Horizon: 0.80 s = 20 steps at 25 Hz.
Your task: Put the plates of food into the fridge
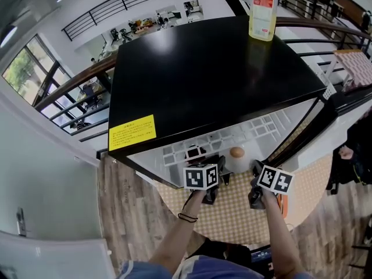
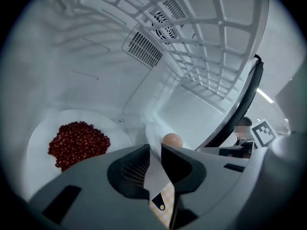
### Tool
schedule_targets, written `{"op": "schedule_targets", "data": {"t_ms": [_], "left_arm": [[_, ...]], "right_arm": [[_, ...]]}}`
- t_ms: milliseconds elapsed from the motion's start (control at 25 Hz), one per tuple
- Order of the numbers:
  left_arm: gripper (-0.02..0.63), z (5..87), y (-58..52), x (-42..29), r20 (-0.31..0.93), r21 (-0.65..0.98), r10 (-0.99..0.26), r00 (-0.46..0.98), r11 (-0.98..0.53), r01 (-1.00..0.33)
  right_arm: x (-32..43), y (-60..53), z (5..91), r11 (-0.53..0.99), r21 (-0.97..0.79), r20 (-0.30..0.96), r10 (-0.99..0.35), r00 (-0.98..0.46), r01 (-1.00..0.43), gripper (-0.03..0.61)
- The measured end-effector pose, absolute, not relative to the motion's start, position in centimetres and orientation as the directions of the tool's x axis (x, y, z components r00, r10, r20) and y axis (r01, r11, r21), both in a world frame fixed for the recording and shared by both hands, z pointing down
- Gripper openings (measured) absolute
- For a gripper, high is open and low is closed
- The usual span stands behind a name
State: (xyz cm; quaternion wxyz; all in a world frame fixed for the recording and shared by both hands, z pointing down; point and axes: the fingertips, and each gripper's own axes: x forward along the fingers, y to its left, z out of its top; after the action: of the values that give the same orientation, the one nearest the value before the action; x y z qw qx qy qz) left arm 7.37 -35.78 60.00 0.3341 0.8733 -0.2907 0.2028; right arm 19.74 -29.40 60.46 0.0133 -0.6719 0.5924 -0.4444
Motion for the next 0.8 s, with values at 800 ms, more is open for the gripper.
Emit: {"op": "schedule_targets", "data": {"t_ms": [800], "left_arm": [[0.066, 59.6, -34.3, 8.5, 0.554, 0.398, -0.375, 0.744, -0.665, -0.632]], "right_arm": [[16.3, -30.8, 63.6, -0.21, -0.453, 0.641, -0.752, -0.154, -0.866, 0.014]]}}
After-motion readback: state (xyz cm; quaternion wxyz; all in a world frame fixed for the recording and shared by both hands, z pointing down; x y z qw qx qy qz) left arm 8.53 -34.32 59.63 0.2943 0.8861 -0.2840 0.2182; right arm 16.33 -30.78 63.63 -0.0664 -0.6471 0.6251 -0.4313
